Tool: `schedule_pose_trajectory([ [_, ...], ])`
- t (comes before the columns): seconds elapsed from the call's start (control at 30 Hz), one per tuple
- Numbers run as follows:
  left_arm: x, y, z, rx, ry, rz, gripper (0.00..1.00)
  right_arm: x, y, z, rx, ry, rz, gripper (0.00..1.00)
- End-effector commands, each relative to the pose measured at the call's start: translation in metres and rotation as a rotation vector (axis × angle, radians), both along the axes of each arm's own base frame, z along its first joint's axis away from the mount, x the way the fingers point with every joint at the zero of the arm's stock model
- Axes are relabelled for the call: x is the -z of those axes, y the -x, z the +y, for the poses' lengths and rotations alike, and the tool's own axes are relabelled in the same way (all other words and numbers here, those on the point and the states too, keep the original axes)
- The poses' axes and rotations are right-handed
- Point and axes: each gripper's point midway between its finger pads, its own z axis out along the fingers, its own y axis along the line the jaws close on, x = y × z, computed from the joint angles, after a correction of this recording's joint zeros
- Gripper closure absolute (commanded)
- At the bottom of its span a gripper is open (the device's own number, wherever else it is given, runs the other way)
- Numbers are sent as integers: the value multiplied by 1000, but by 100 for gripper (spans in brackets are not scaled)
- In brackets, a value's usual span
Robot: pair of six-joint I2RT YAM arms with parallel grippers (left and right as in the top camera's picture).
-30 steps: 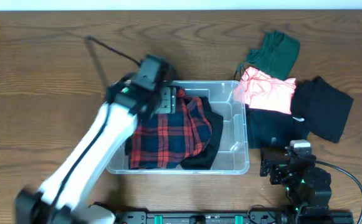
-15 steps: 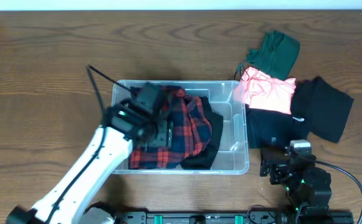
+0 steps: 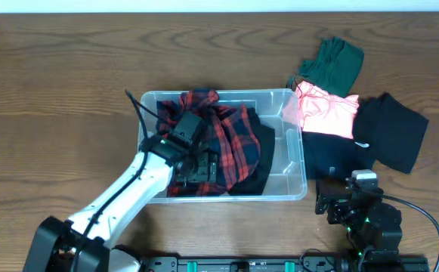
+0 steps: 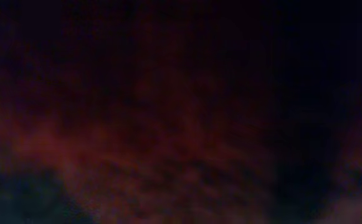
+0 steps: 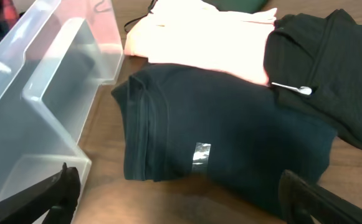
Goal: Pack container
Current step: 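Lower the plaid shirt onto the black garment and press it flat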
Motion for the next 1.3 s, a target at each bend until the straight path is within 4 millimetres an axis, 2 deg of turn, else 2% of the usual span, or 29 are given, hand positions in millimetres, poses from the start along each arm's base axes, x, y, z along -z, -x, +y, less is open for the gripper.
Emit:
schedule_pose_trajectory([
  [0.0, -4, -11, 11, -53, -55, 8, 11, 1, 1, -2, 14, -7, 4, 1],
  [0.2, -72, -30, -1, -9, -16, -52, 11, 1, 1, -2, 14, -7, 4, 1],
  [0.33, -115, -61, -5, 35, -4, -242, 11, 1, 1, -2, 14, -7, 4, 1],
  [0.43, -127, -89, -2, 44, -49, -379, 11, 1, 1, -2, 14, -7, 4, 1],
  [0.53, -116, -106, 0, 35, -81, -406, 11, 1, 1, -2, 14, -7, 4, 1],
  [0.63, -88, -120, 5, 13, -109, -361, 11, 1, 1, -2, 14, -7, 4, 1],
  [0.73, -47, -135, 12, -9, -144, -289, 11, 1, 1, -2, 14, -7, 4, 1],
  [0.8, -16, -134, 14, -6, -161, -210, 12, 1, 1, -2, 14, -7, 4, 1],
  [0.9, 25, -122, 9, 16, -159, -84, 12, 1, 1, -2, 14, -7, 4, 1],
  [1.0, 47, -115, 10, 15, -177, -22, 12, 1, 1, -2, 14, -7, 4, 1],
  [1.07, 48, -113, 10, 16, -182, -13, 12, 1, 1, -2, 14, -7, 4, 1],
  [1.13, 39, -114, 12, 12, -180, -18, 12, 1, 1, -2, 14, -7, 4, 1],
  [1.27, -11, -119, 10, 2, -148, -95, 12, 1, 1, -2, 14, -7, 4, 1],
])
